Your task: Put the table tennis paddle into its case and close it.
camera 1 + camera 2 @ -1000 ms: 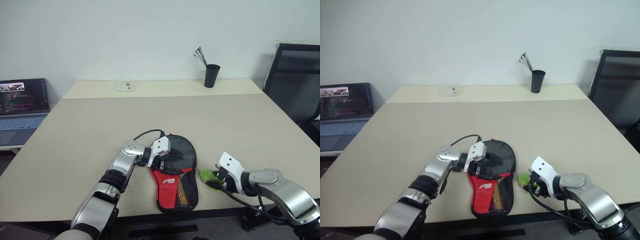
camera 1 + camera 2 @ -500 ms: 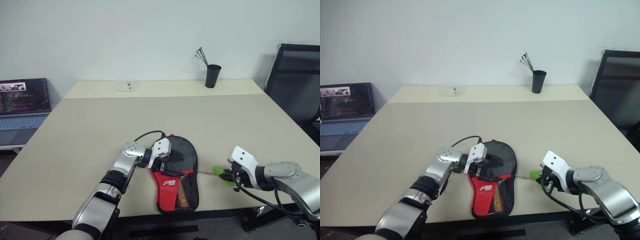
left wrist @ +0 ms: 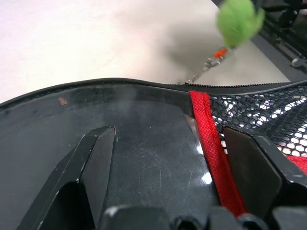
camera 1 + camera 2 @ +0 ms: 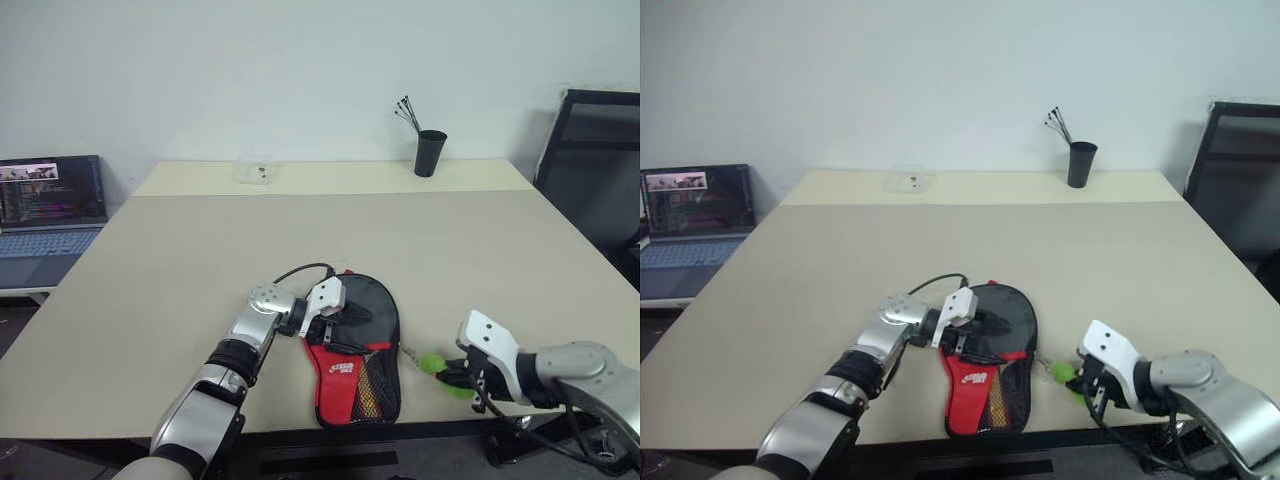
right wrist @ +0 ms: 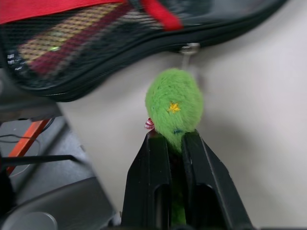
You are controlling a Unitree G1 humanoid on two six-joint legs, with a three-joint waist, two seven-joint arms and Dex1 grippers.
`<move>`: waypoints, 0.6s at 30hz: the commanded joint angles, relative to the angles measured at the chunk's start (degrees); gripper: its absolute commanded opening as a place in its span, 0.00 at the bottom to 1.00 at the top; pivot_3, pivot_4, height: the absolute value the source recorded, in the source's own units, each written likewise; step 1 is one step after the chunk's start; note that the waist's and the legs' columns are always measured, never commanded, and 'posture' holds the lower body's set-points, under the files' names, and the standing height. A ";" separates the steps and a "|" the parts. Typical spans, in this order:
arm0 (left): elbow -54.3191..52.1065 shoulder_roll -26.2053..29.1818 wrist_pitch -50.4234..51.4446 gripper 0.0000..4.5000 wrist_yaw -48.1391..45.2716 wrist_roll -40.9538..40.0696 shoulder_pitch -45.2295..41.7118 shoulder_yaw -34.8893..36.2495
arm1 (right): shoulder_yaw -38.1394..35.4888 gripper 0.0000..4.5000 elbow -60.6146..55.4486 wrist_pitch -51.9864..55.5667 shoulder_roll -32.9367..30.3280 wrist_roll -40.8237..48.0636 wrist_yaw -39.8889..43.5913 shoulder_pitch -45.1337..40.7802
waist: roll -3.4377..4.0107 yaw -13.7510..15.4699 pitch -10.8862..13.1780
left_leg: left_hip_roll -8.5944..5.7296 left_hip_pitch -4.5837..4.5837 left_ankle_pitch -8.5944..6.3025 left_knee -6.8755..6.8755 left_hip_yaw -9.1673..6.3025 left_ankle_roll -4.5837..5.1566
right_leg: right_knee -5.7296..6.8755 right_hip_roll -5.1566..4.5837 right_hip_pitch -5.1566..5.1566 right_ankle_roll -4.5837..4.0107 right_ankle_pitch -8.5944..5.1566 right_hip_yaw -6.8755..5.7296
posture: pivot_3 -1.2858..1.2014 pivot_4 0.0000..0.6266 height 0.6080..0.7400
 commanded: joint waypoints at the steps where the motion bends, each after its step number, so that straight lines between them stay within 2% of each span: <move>1: 2.87 -0.46 0.45 0.86 -2.34 3.22 2.45 -3.46 | 0.11 0.01 -3.58 0.89 -0.07 1.68 -0.21 1.59 | -0.01 0.02 -0.03 | -0.01 0.00 0.00 0.00 0.00 0.00 | -0.01 -0.01 0.01 0.00 0.00 0.00 | 0.52 0.24 1.00; 13: 5.18 -1.33 -1.28 0.86 -2.46 5.38 2.38 -5.12 | 4.51 0.01 -4.31 2.16 3.26 2.08 -3.64 0.35 | -0.02 0.02 -0.36 | -0.01 0.02 -0.02 0.00 -0.03 0.02 | -0.06 -0.01 0.07 0.00 0.00 -0.02 | 0.52 0.24 1.00; 18: 8.44 -2.56 -2.76 0.86 -1.31 6.78 0.85 -5.64 | 1.72 0.01 -5.50 3.19 1.55 4.07 -2.82 2.03 | 0.05 0.14 -0.46 | 0.00 0.33 -0.05 -0.02 -0.13 0.07 | -0.34 -0.01 0.54 0.00 0.00 -0.16 | 0.52 0.24 1.00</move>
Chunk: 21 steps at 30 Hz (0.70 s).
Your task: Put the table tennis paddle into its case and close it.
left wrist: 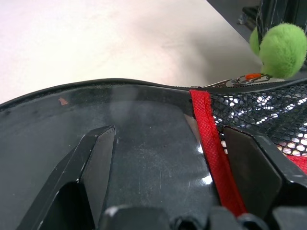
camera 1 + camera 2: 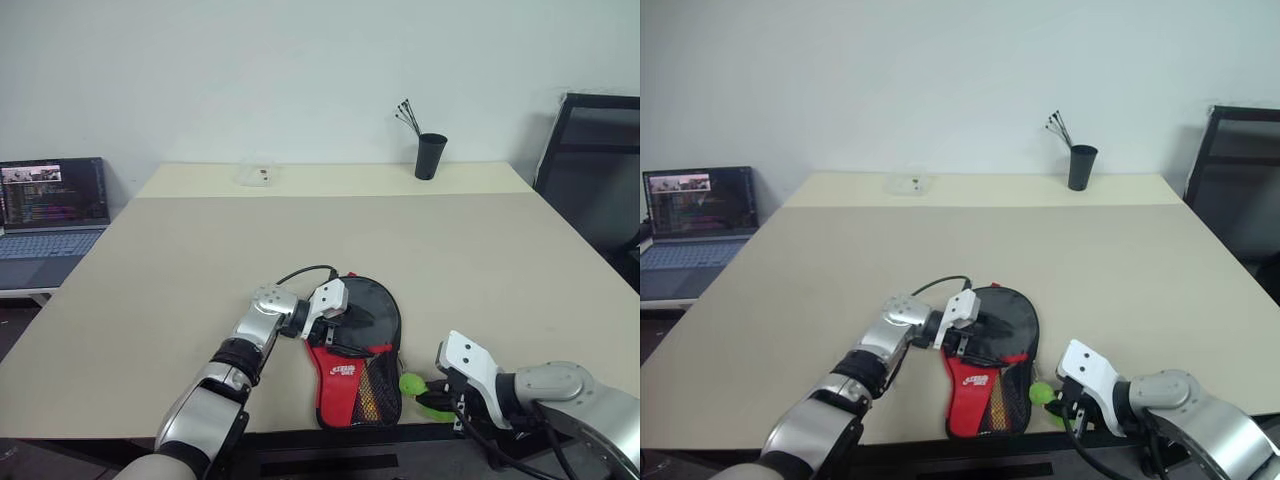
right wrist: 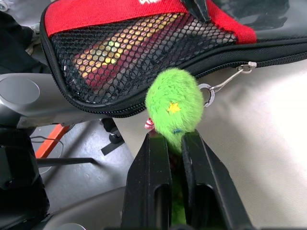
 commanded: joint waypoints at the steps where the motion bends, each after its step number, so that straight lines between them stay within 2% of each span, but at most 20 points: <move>1: 4.99 -1.59 -0.79 0.86 -0.68 5.80 2.23 -5.05 | -3.27 0.01 -2.97 1.45 -2.13 2.92 1.56 1.74 | 0.09 0.18 -0.15 | 0.01 0.11 -0.05 -0.03 -0.05 0.05 | -0.18 0.00 0.21 0.01 0.01 -0.07 | 0.52 0.24 1.00; 9: 7.26 -3.01 -2.07 0.86 -0.75 6.84 1.13 -5.41 | -10.39 0.01 -10.67 4.91 -5.71 10.44 3.03 9.64 | 0.16 1.33 -0.85 | -0.12 0.04 -0.42 0.00 0.08 0.36 | -0.52 -0.11 0.32 0.12 -0.06 0.08 | 0.52 0.24 1.00; 17: 8.98 -3.62 -2.92 0.86 -0.26 7.40 0.09 -5.68 | -12.90 0.01 -18.25 6.74 -5.03 18.86 0.26 17.04 | 0.11 1.30 -1.19 | -0.18 0.03 -0.50 0.04 0.08 0.45 | -0.57 -0.19 0.34 0.17 -0.09 0.08 | 0.52 0.24 1.00; 21: 9.58 -3.96 -3.42 0.86 0.09 7.96 -0.35 -5.71 | -11.76 0.01 -18.72 5.18 -5.69 24.54 -2.71 17.97 | 0.00 1.28 -1.31 | -0.19 0.10 -0.51 0.04 0.07 0.45 | -0.57 -0.22 0.42 0.17 -0.09 0.05 | 0.52 0.24 1.00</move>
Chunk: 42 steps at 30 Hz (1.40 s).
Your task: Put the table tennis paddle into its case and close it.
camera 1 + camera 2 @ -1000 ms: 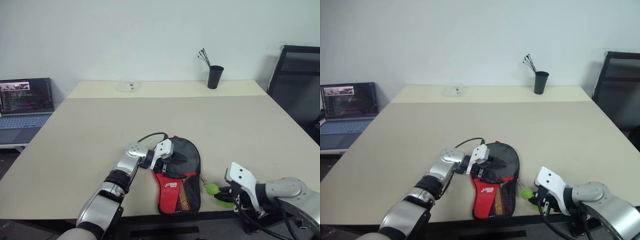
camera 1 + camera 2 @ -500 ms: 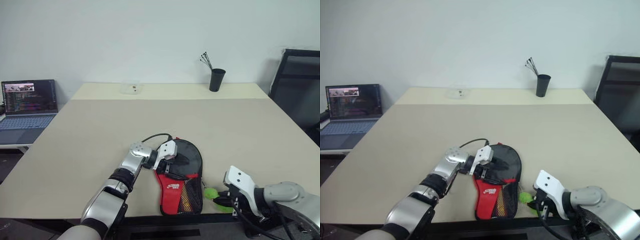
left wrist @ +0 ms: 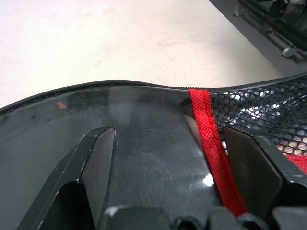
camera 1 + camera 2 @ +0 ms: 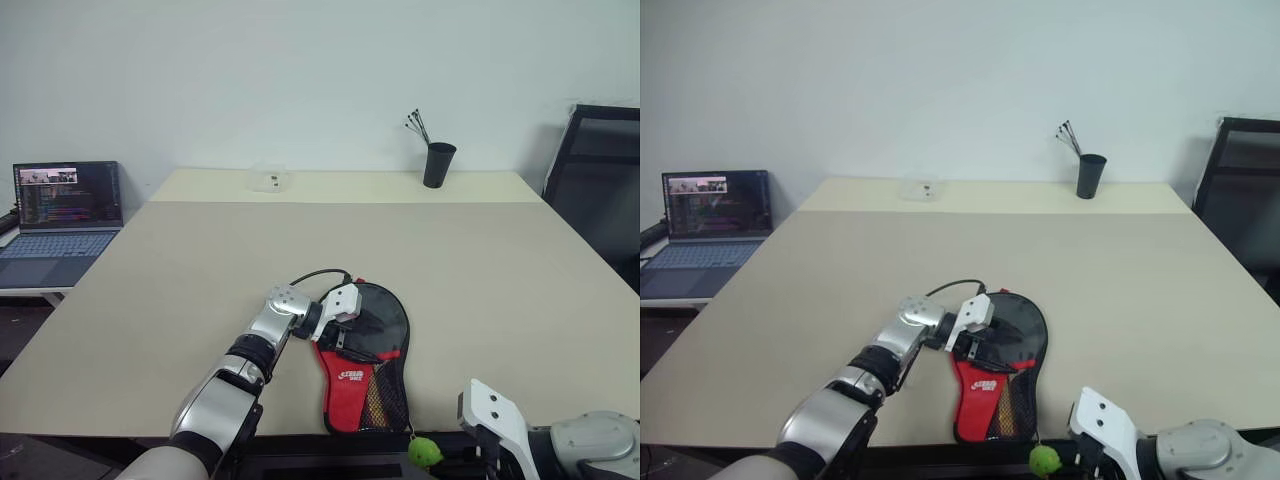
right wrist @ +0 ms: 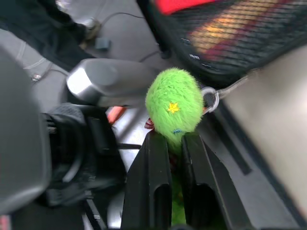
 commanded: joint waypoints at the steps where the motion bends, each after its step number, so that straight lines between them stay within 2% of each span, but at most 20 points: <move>1: 3.52 -0.79 -0.23 0.86 0.00 5.74 2.31 -4.58 | 2.12 0.01 -2.88 -1.14 -0.54 6.87 -1.60 0.09 | -0.01 0.00 -0.02 | 0.00 0.00 0.00 0.00 0.00 0.00 | 0.00 -0.01 0.00 0.00 0.00 0.00 | 0.52 0.24 1.00; 16: 3.85 -1.43 -0.81 0.86 1.56 6.26 2.00 -4.04 | 7.28 0.01 -2.88 -1.54 -2.72 15.02 -10.53 -5.82 | -0.04 0.01 -0.03 | -0.05 -0.01 -0.01 -0.01 -0.01 0.02 | -0.01 -0.06 0.00 0.00 -0.01 0.00 | 0.52 0.24 1.00; 18: 3.85 -1.52 -0.90 0.86 1.68 6.27 2.06 -4.04 | 6.19 0.15 -2.88 -1.21 -2.88 15.82 -11.97 -5.72 | -0.04 0.01 -0.04 | -0.05 -0.01 -0.01 -0.01 -0.03 0.02 | -0.02 -0.06 0.01 0.00 -0.01 -0.02 | 0.52 0.24 1.00; 19: 3.82 -1.55 -0.94 0.86 1.72 6.29 2.12 -4.06 | 5.88 0.19 -2.88 -1.21 -3.10 16.11 -12.47 -5.61 | -0.05 0.01 -0.03 | -0.05 -0.01 -0.01 -0.02 -0.02 0.02 | -0.02 -0.07 0.01 0.00 -0.01 0.00 | 0.52 0.24 1.00; 25: 3.55 -1.74 -1.25 0.86 2.23 5.96 2.50 -3.82 | 1.41 0.63 -2.53 -2.75 -6.07 23.61 -14.73 -7.61 | -0.09 -0.03 0.00 | -0.09 0.14 -0.01 0.00 -0.02 0.02 | -0.01 -0.15 0.17 0.07 0.03 -0.02 | 0.52 0.24 1.00; 27: 3.20 -1.78 -1.06 0.86 2.57 5.52 2.71 -3.44 | -0.64 0.63 0.05 -3.35 -5.77 24.77 -15.34 -9.28 | -0.08 -0.13 0.00 | -0.11 0.45 -0.02 -0.03 -0.05 0.01 | -0.10 -0.23 0.49 0.03 0.01 -0.04 | 0.52 0.24 1.00; 31: 0.87 -1.30 -0.67 0.86 1.98 4.31 3.61 -2.79 | -2.19 0.63 7.74 -6.96 -4.03 18.19 -14.39 -13.55 | -0.04 -0.18 -0.03 | 0.17 0.54 -0.04 -0.10 -0.23 0.02 | -0.60 -0.37 0.83 -0.19 -0.11 -0.20 | 0.52 0.24 1.00; 34: -5.10 -0.13 1.24 0.86 1.00 1.61 5.32 -1.35 | -0.67 0.63 17.74 -14.08 -0.28 9.62 -10.89 -18.57 | -0.04 -0.34 -0.02 | 0.11 0.47 -0.11 -0.14 -0.09 0.10 | -0.68 -0.35 0.81 0.06 0.03 -0.07 | 0.52 0.24 1.00; 36: -9.96 0.84 3.09 0.86 1.48 0.10 6.85 -0.41 | 2.02 0.63 23.08 -20.48 3.98 3.35 -9.01 -21.75 | -0.04 -0.51 0.01 | 0.11 0.42 -0.21 -0.15 -0.01 0.24 | -0.70 -0.31 0.74 0.16 0.09 0.08 | 0.52 0.24 1.00; 42: -32.43 5.40 15.43 0.86 6.67 -5.57 14.51 4.20 | 8.06 0.63 39.75 -28.88 15.33 -5.23 -1.56 -31.99 | 0.32 -1.34 0.38 | 0.14 0.33 -0.34 -0.16 0.08 0.30 | -0.59 0.15 0.57 0.15 -0.08 0.18 | 0.52 0.24 1.00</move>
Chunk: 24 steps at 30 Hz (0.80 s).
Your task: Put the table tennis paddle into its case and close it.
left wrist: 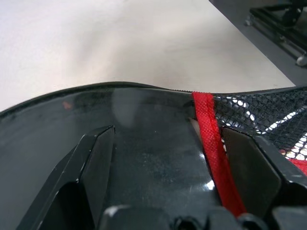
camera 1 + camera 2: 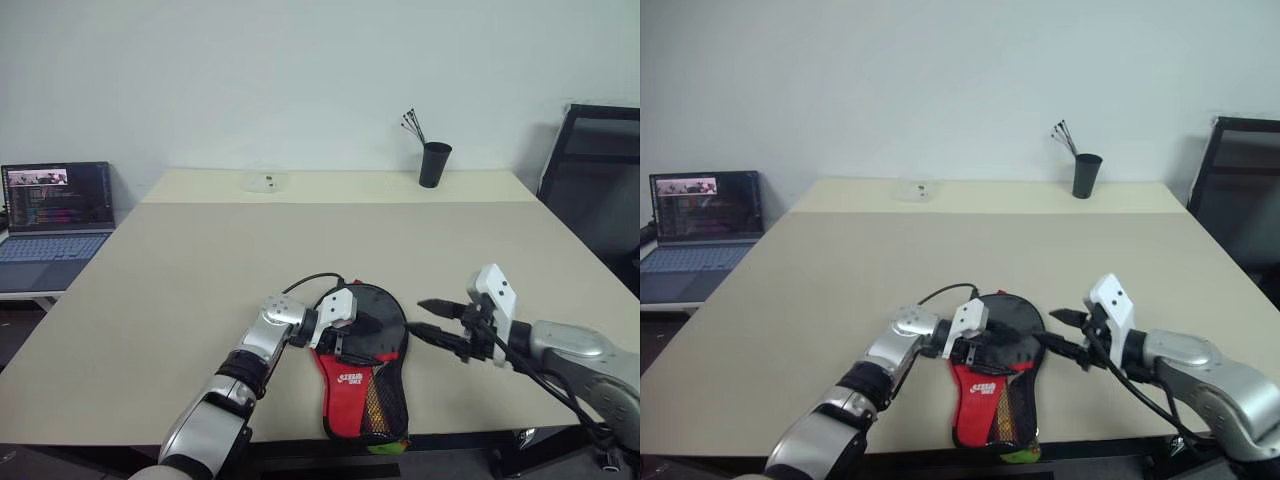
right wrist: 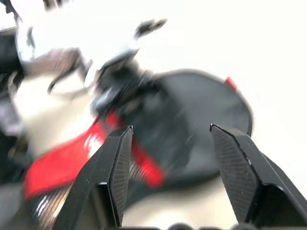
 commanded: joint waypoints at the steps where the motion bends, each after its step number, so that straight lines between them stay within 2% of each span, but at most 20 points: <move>1: -15.17 3.11 8.93 0.86 4.03 -4.16 5.19 3.85 | 1.61 0.63 8.31 -5.44 4.05 -3.96 5.53 -5.46 | 0.11 -0.23 0.21 | 0.04 -0.05 0.00 -0.01 -0.04 0.00 | 0.04 0.06 -0.08 -0.01 -0.01 -0.02 | 0.52 0.24 1.00; 7: -36.48 10.27 22.53 0.86 15.06 -9.34 18.83 13.74 | 3.46 0.63 28.48 -15.21 8.75 -12.04 16.07 -15.23 | 0.38 -0.89 0.89 | 0.21 0.00 0.01 0.03 0.06 0.00 | 0.95 0.24 -0.71 -0.18 -0.10 0.39 | 0.52 0.24 1.00; 12: -44.53 12.81 26.81 0.86 22.56 -10.60 25.98 18.62 | 3.59 0.63 40.90 -21.02 8.49 -17.28 23.91 -20.10 | 0.45 -0.57 1.05 | 0.24 0.05 0.02 0.03 0.11 -0.02 | 1.10 0.23 -0.73 -0.21 -0.10 0.34 | 0.52 0.24 1.00; 18: -45.61 13.54 26.11 0.86 28.75 -9.85 26.60 20.07 | 0.97 0.63 52.14 -26.51 5.10 -22.58 27.33 -24.06 | 0.46 -0.06 1.07 | 0.15 0.01 0.02 0.07 0.29 -0.02 | 1.05 0.04 -0.72 -0.22 -0.09 0.43 | 0.52 0.24 1.00; 24: -39.64 13.10 21.85 0.86 30.54 -10.32 25.53 20.50 | -0.76 0.63 48.52 -24.73 4.13 -24.39 25.55 -23.58 | 0.46 -0.41 1.09 | 0.19 0.11 0.02 0.04 0.57 -0.03 | 1.05 0.02 -0.80 -0.22 -0.08 0.88 | 0.52 0.24 1.00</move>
